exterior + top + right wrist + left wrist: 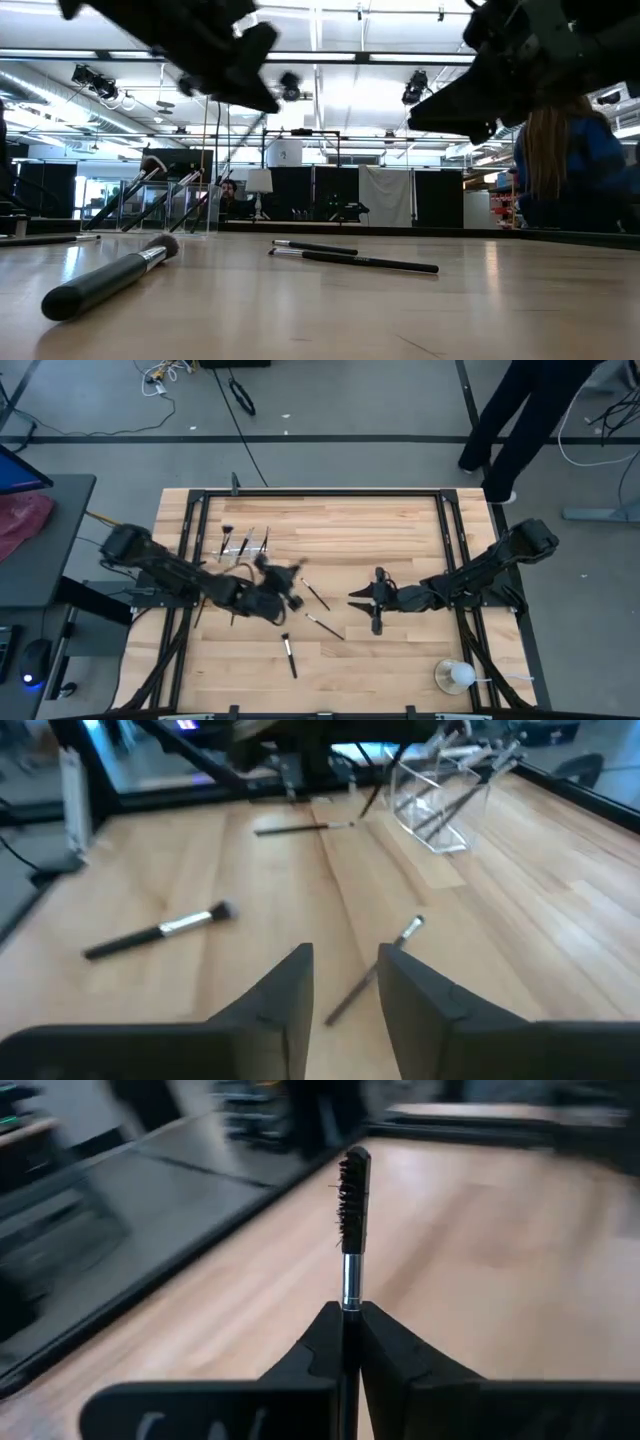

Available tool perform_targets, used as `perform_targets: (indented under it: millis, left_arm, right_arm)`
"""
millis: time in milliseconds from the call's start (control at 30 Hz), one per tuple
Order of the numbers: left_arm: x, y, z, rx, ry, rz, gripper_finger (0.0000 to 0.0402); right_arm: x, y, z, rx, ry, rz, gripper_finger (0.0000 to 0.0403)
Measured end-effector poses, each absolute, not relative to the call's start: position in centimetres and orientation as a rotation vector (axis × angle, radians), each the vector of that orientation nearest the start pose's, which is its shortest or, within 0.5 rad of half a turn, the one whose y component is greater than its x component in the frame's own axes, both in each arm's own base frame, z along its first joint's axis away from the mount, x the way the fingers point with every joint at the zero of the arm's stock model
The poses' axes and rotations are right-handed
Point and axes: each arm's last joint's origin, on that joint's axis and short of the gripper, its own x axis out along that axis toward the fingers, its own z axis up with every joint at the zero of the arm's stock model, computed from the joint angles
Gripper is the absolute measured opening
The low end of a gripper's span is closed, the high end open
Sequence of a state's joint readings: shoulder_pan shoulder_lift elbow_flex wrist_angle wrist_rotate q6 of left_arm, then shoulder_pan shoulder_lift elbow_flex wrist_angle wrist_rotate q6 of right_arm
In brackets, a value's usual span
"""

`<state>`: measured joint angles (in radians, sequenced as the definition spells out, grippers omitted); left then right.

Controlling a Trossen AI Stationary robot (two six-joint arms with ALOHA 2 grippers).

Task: Put items in baskets/containers
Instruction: Put the eye groomer brush into the transparent organizer

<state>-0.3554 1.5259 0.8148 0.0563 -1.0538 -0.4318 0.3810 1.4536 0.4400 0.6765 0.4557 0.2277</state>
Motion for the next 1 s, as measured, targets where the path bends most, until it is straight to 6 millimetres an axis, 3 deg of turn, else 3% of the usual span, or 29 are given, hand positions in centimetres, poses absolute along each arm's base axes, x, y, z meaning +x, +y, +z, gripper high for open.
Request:
perform_targets:
  millis: [267, 467, 633, 1000]
  left_arm:
    - [21.2, -3.6, 20.0, -0.058, 0.211, 1.007, 0.0021]
    - [17.4, -1.8, 19.1, -0.093, 0.08, 1.154, 0.002]
    - [15.8, -0.8, 18.2, -0.095, 0.043, 1.223, 0.0021]
    - [14.6, 0.8, 15.3, -0.131, 0.079, 1.276, 0.0022]
  right_arm:
    - [23.4, 8.5, 15.7, 0.136, 0.192, -0.077, 0.0111]
    - [23.4, 8.5, 15.7, 0.135, 0.193, -0.077, 0.0107]
    - [23.4, 8.5, 15.7, 0.135, 0.193, -0.077, 0.0107]
    - [23.4, 8.5, 15.7, 0.134, 0.194, -0.077, 0.0107]
